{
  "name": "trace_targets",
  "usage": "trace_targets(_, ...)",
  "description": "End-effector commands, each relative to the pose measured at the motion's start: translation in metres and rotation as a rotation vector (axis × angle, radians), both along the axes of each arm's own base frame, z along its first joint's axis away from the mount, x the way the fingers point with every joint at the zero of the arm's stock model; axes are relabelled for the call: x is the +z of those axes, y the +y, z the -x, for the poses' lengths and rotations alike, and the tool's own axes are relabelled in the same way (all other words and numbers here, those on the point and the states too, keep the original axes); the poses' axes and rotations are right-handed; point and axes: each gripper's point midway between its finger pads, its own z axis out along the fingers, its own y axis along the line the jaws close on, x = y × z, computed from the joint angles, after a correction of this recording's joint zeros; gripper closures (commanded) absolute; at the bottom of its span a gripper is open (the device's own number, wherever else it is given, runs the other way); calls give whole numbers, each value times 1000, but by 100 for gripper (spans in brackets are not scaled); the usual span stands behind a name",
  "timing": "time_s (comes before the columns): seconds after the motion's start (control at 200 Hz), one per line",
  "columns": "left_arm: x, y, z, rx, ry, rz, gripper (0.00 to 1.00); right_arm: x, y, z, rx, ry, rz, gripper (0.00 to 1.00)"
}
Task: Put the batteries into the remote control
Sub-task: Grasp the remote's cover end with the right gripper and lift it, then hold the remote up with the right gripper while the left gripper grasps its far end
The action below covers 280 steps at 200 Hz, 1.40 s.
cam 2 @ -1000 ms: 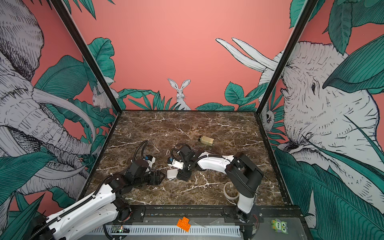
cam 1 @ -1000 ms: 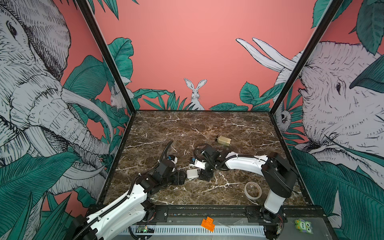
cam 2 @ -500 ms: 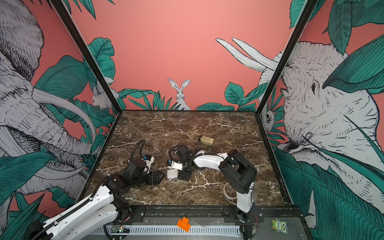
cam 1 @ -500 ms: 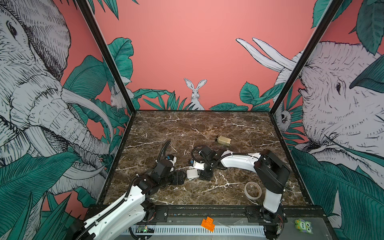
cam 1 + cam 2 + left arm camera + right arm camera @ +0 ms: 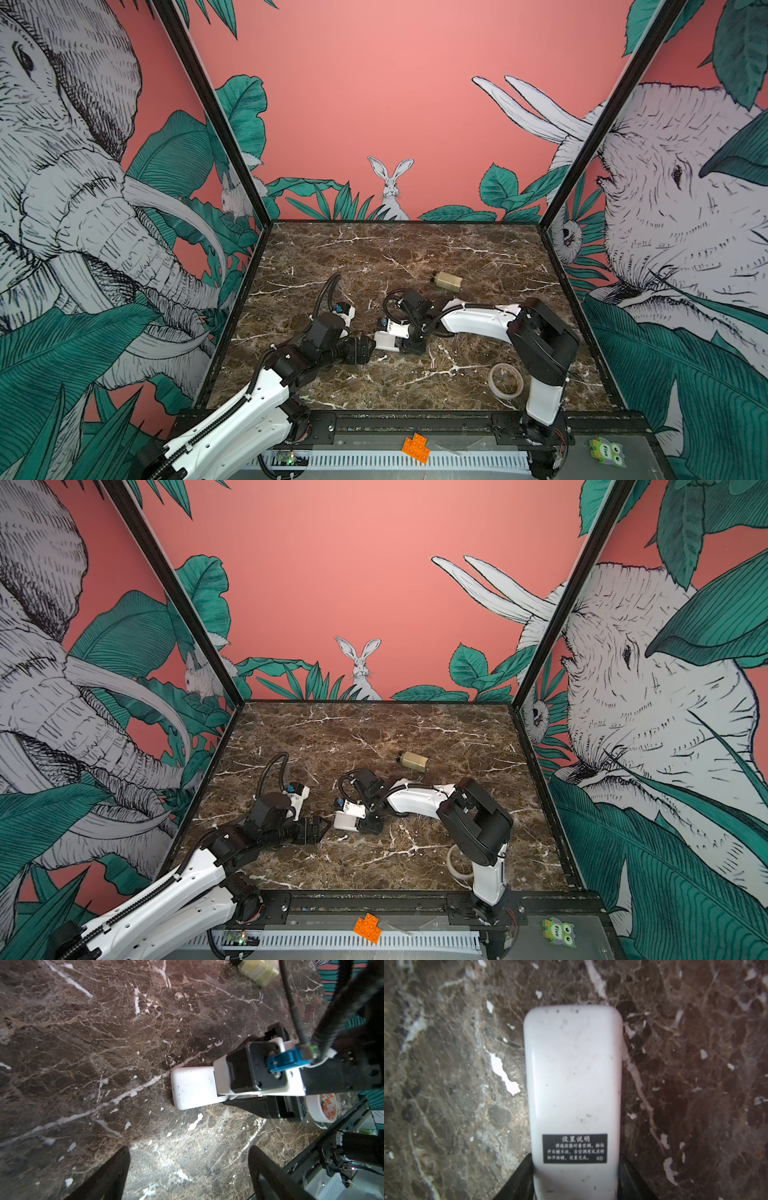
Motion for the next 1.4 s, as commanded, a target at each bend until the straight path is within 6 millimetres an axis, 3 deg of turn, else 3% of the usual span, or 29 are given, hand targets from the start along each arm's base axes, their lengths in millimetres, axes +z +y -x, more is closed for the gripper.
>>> trace_targets(0.0, 9, 1, -4, -7, -27, -10, 11, -9, -11, 4, -15, 35, 46, 59)
trace_targets(0.155, 17, -7, -6, -36, -54, 25, 11, 4, -9, 7, -54, 60, -36, 78)
trace_targets(0.335, 37, -20, -6, -105, -110, 82, 11, 35, -7, -1, -166, 103, -211, 85)
trace_targets(0.495, 69, -36, -2, -190, -200, 189, 10, 71, -2, -2, -216, 150, -409, 85)
trace_targets(0.51, 72, -37, -2, -196, -208, 199, 10, 84, -2, -2, -212, 141, -447, 86)
trace_targets(0.665, 105, -50, 1, -267, -297, 296, 10, 129, 0, 3, -193, 180, -623, 86)
trace_targets(0.975, 158, -67, 9, -384, -470, 446, 8, 194, 2, 24, -79, 235, -893, 86)
trace_targets(1.125, 174, -70, 13, -416, -520, 489, 8, 211, 1, 34, -22, 242, -960, 87)
trace_targets(1.395, 182, -75, 13, -450, -564, 503, 8, 240, 1, 49, 80, 273, -1067, 87)
